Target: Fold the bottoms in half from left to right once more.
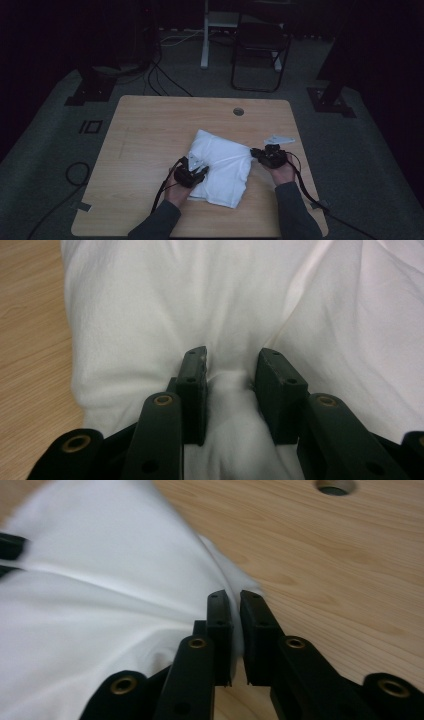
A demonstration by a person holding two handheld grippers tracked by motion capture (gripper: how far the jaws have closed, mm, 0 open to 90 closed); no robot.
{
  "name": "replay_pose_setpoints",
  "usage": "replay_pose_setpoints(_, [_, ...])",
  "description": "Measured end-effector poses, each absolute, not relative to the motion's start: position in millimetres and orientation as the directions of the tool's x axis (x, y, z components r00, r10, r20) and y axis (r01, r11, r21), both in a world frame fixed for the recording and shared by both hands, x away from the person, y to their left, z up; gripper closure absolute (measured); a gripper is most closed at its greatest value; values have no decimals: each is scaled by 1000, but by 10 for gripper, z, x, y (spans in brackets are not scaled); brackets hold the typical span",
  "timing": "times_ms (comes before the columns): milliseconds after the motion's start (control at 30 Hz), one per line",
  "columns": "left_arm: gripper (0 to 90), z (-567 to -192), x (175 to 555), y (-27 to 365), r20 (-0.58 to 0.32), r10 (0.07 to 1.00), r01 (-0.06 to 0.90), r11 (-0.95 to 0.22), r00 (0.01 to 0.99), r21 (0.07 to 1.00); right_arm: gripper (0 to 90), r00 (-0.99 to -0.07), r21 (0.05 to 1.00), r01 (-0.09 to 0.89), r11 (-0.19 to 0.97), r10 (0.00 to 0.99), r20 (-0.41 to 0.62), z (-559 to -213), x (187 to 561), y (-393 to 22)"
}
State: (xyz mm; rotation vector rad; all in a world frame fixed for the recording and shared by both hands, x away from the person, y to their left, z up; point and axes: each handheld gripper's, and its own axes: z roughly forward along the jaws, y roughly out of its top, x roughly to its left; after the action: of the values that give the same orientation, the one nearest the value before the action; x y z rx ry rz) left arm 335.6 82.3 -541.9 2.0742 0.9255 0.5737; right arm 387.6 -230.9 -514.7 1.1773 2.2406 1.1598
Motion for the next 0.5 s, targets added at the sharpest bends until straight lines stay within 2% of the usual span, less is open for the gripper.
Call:
replay_pose_setpoints(67, [662, -5425, 3353, 827, 82, 773, 418, -426, 629, 802, 815, -562, 787, 523, 328, 826, 29, -5138, 3859, -2356])
replay_pose_setpoints(133, [662, -5423, 3351, 820, 87, 775, 418, -428, 626, 801, 790, -563, 796, 523, 303, 825, 56, -5113, 3835, -2415])
replay_pose_setpoints(233, [661, -5426, 3338, 804, 103, 778, 411, -434, 620, 802, 649, -567, 822, 498, 277, 821, 67, -5008, 3753, -2417])
replay_pose_setpoints(300, [662, -5429, 3336, 806, 101, 781, 411, -429, 616, 804, 628, -573, 828, 487, 277, 817, 64, -4978, 3736, -2404])
replay_pose_setpoints(333, [661, -5430, 3336, 808, 98, 782, 412, -426, 616, 805, 564, -590, 845, 454, 283, 806, 47, -4884, 3673, -2319])
replay_pose_setpoints(500, [661, -5433, 3331, 810, 94, 784, 412, -420, 613, 808, 519, -644, 843, 416, 342, 765, 7, -4878, 3550, -2091])
